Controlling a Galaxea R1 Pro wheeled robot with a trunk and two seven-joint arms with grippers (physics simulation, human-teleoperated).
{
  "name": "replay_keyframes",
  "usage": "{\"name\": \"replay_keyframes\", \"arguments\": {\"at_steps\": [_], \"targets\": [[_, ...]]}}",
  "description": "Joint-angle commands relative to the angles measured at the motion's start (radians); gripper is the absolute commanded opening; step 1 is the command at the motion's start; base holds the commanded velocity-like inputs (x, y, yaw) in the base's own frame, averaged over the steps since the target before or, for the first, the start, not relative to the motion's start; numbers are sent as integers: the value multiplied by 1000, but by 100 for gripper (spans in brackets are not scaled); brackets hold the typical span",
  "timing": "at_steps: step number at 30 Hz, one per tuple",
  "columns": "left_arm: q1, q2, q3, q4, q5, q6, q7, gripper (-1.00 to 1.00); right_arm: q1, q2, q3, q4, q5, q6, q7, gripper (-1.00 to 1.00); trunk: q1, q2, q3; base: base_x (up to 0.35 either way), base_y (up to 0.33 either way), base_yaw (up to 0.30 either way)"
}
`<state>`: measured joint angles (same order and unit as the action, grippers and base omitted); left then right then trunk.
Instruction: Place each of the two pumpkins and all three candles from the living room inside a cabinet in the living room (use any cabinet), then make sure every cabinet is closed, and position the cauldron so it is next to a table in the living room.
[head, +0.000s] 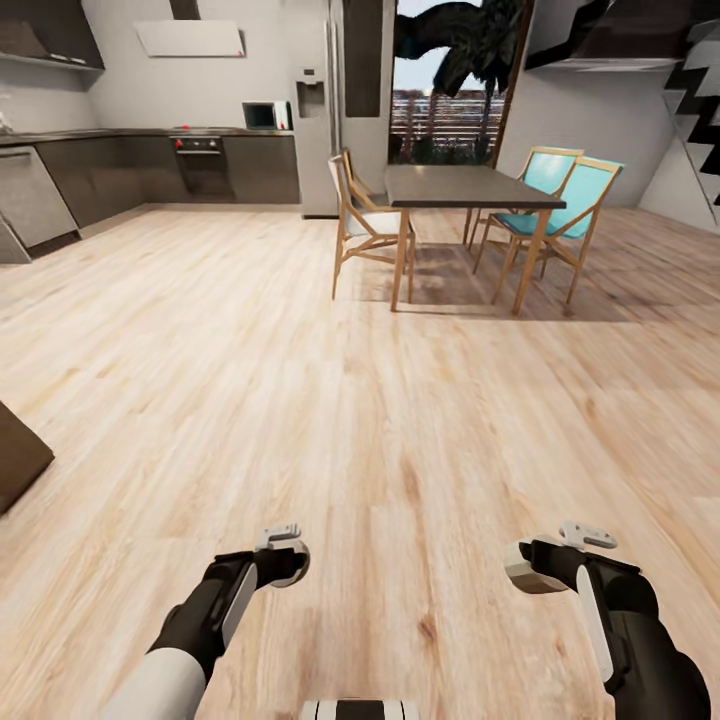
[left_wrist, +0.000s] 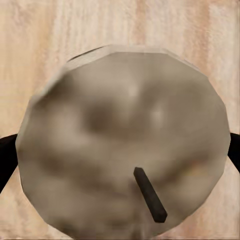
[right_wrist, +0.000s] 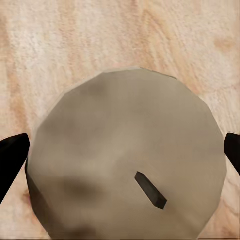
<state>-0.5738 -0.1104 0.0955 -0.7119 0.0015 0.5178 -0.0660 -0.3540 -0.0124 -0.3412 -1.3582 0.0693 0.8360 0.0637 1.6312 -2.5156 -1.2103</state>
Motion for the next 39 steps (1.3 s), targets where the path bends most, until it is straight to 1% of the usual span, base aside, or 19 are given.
{"name": "replay_keyframes", "arguments": {"at_steps": [1,14,17,23,39], "targets": [[0,-1,6,-6,-3,10,-5,-100,0,0,0,-1,7,5,6,-100,-1,0,3,-285,0,170],[0,-3,1,-14,-9,17,-2,-100,0,0,2,-1,7,5,5,-100,-7,3,44,-330,0,233],[0,-3,0,-14,-10,18,-2,-100,0,5,2,-1,7,5,5,-100,-8,4,53,-216,0,248],[0,-3,0,-14,-10,18,-2,-100,0,13,2,-1,7,5,4,-100,-11,5,72,-45,0,249],[0,-5,0,-14,-11,18,-2,-100,0,14,2,-1,7,5,2,-100,-18,9,121,-15,0,249]]}}
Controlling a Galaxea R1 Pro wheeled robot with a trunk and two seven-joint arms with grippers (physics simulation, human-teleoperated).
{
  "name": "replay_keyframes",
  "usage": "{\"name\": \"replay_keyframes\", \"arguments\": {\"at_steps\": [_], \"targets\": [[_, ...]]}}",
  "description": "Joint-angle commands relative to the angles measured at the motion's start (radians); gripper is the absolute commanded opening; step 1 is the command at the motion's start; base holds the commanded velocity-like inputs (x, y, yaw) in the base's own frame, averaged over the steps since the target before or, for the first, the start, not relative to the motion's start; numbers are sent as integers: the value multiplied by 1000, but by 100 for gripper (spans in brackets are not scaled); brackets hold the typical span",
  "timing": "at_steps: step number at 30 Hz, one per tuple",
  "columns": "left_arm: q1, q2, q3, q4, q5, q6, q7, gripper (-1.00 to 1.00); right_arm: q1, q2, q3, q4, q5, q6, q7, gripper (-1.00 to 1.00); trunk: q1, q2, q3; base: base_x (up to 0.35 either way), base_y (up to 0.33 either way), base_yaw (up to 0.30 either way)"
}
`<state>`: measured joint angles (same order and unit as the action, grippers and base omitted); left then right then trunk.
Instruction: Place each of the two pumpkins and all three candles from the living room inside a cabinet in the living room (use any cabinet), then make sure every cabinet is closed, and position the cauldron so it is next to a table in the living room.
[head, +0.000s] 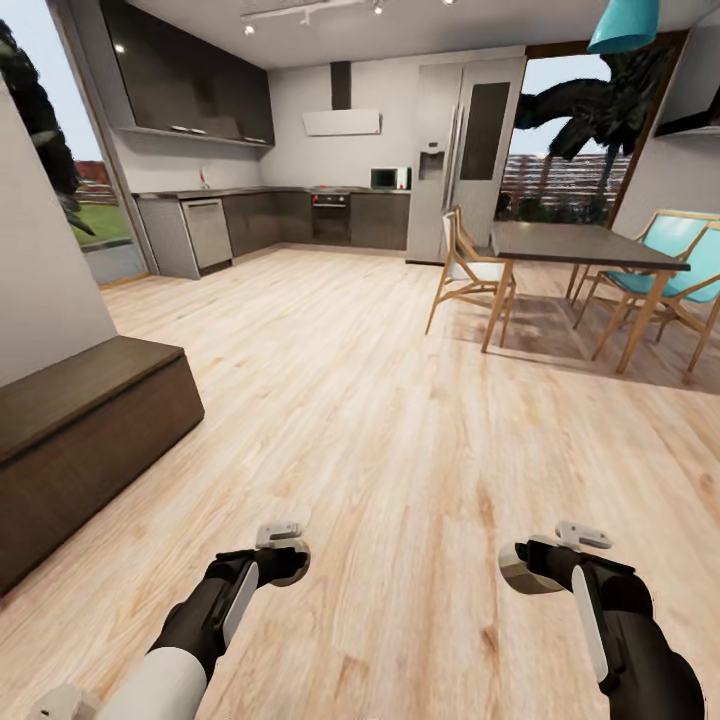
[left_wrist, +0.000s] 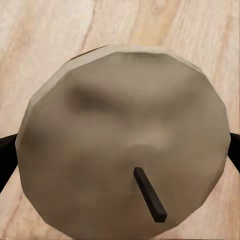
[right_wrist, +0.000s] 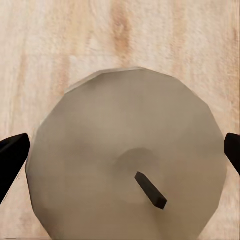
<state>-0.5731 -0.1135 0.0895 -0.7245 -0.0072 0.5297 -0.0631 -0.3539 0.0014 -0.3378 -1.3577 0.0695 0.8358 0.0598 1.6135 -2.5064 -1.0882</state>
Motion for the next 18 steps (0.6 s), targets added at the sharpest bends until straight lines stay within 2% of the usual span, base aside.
{"name": "replay_keyframes", "arguments": {"at_steps": [1,6,14,18], "targets": [[-1,-2,6,-1,-2,6,-5,-100,0,0,-1,-1,7,5,6,-100,-1,0,2,-206,0,249],[-1,-4,6,-1,-2,6,-5,-100,0,0,0,-1,7,5,6,-100,-3,1,18,-243,0,249],[-1,-5,5,-1,-2,4,-4,-100,0,0,0,-1,7,5,6,-100,-7,3,42,-60,0,246],[1,-5,5,-1,-2,4,-4,-100,0,0,0,-1,7,5,6,-100,-9,4,54,-267,0,245]]}}
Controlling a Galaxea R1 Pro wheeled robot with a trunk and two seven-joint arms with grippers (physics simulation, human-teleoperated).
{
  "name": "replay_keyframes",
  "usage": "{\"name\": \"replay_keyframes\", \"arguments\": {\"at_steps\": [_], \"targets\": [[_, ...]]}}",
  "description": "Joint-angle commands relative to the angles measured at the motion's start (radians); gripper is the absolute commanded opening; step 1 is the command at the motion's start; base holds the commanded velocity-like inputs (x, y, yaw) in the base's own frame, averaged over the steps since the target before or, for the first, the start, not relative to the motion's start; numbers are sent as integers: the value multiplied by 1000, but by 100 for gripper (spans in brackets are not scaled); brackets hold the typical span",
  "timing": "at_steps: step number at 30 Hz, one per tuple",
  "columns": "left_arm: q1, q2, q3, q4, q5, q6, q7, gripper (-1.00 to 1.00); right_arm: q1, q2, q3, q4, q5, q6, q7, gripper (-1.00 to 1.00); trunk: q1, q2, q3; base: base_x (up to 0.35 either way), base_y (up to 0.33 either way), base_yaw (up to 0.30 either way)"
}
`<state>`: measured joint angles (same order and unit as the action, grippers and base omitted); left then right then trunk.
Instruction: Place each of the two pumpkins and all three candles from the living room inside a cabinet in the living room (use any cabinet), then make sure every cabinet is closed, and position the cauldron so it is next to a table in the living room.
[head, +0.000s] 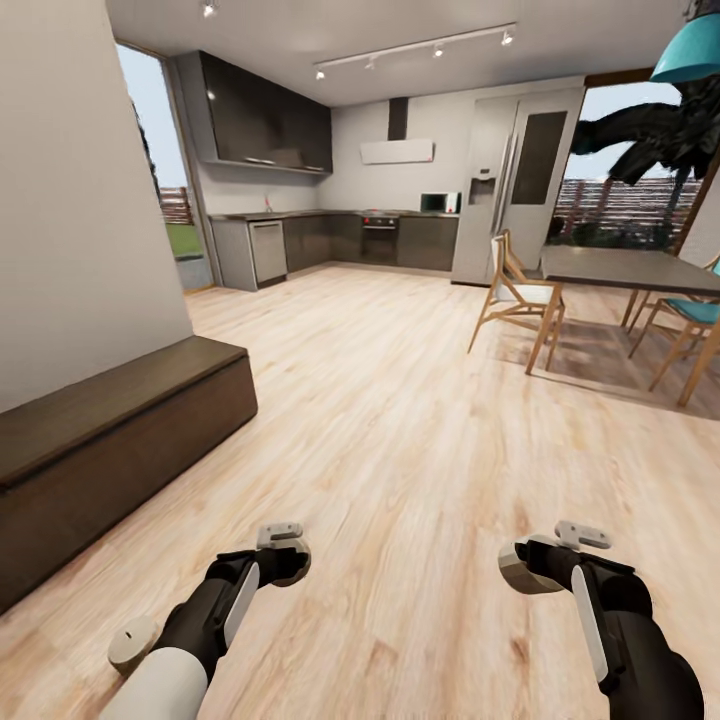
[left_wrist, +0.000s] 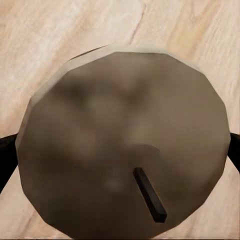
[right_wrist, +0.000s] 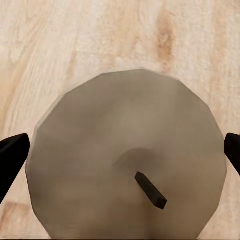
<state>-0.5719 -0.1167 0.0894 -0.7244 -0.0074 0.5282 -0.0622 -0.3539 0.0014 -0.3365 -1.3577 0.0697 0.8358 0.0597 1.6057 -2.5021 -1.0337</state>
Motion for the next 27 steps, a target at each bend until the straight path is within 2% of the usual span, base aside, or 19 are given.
{"name": "replay_keyframes", "arguments": {"at_steps": [1,6,11,27], "targets": [[-1,-1,6,-1,-2,6,-5,-100,0,0,-1,-1,7,5,6,-100,-1,0,2,-311,0,245],[0,-1,6,-1,-2,6,-5,-100,0,0,-1,-1,7,5,6,-100,-3,1,17,-306,0,245],[0,-1,6,-1,-2,6,-5,-100,0,0,-1,-1,7,5,6,-100,-6,2,32,-108,0,245],[0,-1,6,-1,-2,6,-5,-100,0,0,-1,-1,7,5,6,-100,-67,114,68,-293,0,244]]}}
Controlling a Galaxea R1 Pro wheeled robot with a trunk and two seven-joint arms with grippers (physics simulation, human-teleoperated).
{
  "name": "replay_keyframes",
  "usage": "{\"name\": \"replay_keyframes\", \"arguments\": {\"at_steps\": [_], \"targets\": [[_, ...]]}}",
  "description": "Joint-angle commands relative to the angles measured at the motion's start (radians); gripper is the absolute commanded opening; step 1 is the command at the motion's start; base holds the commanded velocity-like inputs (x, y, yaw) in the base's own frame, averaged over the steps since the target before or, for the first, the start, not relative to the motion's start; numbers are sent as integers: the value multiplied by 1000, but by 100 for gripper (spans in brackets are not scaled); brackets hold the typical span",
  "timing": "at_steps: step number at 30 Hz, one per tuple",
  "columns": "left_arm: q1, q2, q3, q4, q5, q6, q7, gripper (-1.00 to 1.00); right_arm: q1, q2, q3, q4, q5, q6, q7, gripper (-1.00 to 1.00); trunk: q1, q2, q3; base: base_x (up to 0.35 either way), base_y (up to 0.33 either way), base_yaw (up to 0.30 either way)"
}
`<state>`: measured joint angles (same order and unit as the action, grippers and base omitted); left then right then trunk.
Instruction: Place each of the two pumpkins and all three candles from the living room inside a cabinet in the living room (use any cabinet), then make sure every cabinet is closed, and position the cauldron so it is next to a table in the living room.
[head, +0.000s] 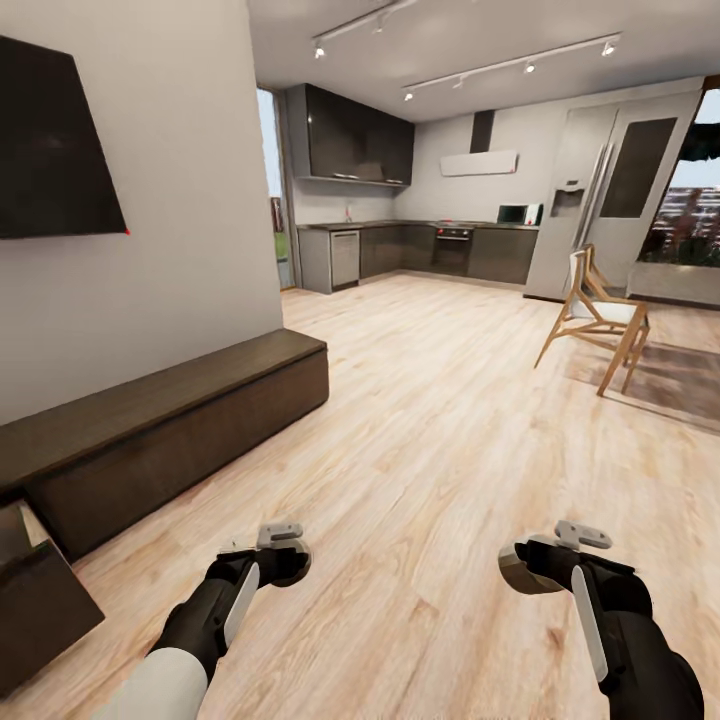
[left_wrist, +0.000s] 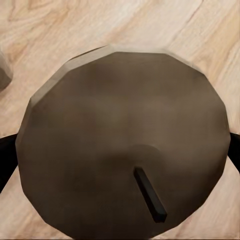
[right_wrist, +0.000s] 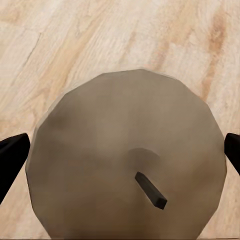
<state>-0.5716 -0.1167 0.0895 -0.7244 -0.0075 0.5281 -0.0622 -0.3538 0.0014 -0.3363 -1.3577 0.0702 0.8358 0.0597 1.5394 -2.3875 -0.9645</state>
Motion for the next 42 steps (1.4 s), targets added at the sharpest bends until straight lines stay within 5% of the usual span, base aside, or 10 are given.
{"name": "replay_keyframes", "arguments": {"at_steps": [1,42], "targets": [[-1,-1,6,-1,-2,6,-5,-100,-1,0,-1,-1,7,5,6,-100,-5,7,1,-256,0,244],[-1,0,6,-15,3,19,-5,-100,-1,0,20,5,12,5,4,-100,-162,294,94,-14,0,244]]}}
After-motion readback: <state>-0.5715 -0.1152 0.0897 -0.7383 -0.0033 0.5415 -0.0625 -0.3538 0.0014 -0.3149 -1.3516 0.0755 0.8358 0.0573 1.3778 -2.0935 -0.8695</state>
